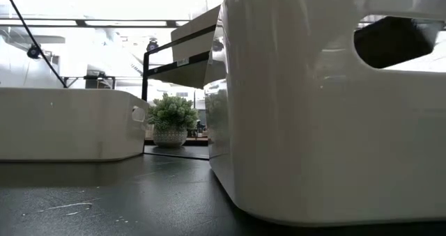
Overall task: Stack baskets on shelf by color
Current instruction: Put the right black bin on the shelf
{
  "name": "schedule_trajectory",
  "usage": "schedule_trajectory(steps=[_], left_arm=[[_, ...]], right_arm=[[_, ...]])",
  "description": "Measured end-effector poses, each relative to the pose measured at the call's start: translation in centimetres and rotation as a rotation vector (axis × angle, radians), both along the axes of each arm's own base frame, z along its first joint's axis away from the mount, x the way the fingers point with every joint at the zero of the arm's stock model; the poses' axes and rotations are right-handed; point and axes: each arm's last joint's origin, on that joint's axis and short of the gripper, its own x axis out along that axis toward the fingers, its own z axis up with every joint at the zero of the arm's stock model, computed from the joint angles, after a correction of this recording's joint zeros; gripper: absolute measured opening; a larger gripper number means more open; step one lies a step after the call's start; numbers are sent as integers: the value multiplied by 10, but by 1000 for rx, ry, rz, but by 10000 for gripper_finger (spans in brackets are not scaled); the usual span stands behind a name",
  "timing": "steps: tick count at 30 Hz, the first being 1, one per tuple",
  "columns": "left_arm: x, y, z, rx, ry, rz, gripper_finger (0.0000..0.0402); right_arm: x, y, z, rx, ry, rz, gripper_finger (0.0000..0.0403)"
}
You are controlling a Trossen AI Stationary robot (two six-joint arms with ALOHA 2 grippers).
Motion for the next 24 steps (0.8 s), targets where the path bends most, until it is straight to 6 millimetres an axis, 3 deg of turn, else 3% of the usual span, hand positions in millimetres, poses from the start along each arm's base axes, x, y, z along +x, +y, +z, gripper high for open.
schedule_trajectory(steps=[13, 24], left_arm=[[1, 0, 0, -4, -13, 0, 121], [1, 0, 1, -5, -18, 0, 121]], right_arm=[[-5, -17, 5, -271, -52, -65, 9], [8, -48, 48, -307, -61, -118, 8]])
